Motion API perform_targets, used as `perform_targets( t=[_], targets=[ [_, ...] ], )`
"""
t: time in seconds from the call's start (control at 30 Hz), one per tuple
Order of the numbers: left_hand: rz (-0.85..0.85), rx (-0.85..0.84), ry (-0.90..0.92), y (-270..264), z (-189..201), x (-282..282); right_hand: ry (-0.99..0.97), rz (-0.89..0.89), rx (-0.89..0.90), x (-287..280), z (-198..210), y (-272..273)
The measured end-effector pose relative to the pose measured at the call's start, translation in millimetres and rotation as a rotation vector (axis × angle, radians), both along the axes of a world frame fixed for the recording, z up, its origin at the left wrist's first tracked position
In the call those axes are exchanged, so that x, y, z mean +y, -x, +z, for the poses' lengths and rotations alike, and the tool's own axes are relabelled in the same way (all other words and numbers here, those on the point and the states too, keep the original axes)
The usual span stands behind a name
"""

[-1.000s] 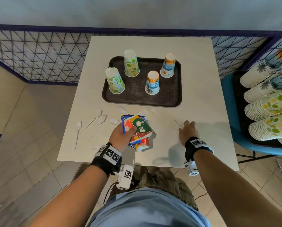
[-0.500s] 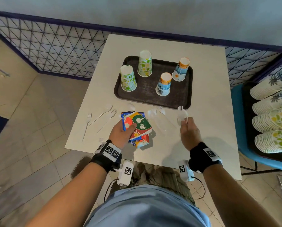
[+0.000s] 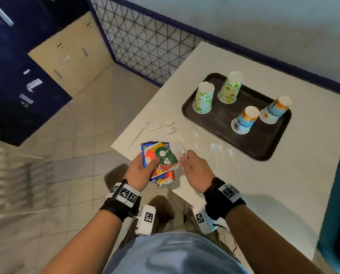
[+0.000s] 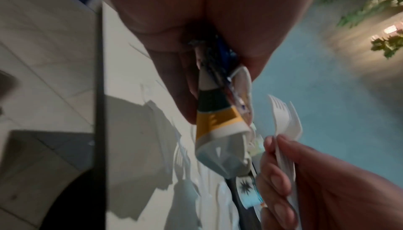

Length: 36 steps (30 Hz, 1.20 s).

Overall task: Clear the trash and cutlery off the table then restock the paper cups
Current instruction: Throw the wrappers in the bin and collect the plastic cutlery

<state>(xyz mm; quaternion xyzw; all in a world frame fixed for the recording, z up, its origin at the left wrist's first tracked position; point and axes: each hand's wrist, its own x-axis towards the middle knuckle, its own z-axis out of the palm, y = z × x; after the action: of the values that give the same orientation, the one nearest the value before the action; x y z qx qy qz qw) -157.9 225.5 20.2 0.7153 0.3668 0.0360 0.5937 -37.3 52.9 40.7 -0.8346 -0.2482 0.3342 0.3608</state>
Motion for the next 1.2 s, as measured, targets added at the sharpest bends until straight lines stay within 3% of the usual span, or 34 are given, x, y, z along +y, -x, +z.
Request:
perform_targets(
  t=[0.4, 0.5, 0.6, 0.77, 0.97, 1.2],
  targets=[
    [0.598, 0.162, 0.094, 179, -37, 101, 0.297, 0.506, 0.094, 158, -38, 73],
    [0.676, 0.188, 0.123, 207, -55, 128, 0.395, 0.569, 0.145, 196, -56, 94],
    [0.688, 0.211, 0.167, 224, -82, 159, 0.452, 0.523, 0.213, 229, -73, 112],
    [0.633, 0.301, 0.107, 213, -85, 198, 0.569, 0.526, 0.247, 274, -97, 127],
    [0.670, 0.462, 0.178, 196, -161, 228, 0.639, 0.510, 0.192, 314, -161, 140],
    [0.670, 0.587, 0.265, 172, -297, 246, 0.723, 0.524, 0.112, 351, -312, 135]
  ],
)
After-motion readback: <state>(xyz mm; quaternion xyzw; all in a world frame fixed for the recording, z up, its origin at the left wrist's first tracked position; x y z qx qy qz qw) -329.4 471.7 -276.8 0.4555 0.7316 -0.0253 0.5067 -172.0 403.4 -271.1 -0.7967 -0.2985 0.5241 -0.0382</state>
